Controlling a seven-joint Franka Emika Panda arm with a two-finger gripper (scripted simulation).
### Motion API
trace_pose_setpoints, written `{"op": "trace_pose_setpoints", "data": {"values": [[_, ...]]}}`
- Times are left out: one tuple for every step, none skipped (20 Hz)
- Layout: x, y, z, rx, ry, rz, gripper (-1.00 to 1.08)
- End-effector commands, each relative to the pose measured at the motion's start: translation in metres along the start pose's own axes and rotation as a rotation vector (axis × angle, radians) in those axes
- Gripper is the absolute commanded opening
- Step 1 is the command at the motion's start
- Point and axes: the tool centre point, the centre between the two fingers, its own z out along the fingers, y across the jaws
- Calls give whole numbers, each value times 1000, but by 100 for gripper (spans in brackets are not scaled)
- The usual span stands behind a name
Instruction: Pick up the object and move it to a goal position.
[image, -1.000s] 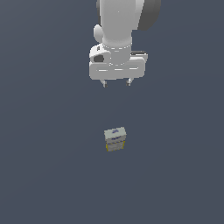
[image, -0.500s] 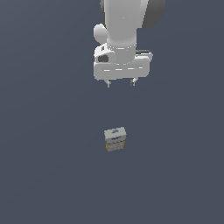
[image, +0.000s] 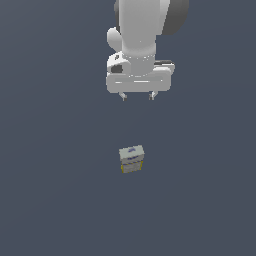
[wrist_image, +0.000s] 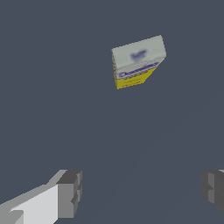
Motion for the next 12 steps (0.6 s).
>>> {"op": "trace_pose_setpoints", "data": {"values": [[4,1,2,0,1,34,100],[6,1,3,0,2,51,100],[8,1,4,0,2,69,100],[11,1,5,0,3,89,100],[13,2,6,0,3,110,100],[16,2,7,0,4,132,100],[19,2,8,0,5,155,100],[22,3,10,0,6,180,100],[25,3,11,0,7,206,100],[28,4,13,0,8,233,100],[32,4,14,0,9,259,100],[35,5,16,0,10,286,100]]}}
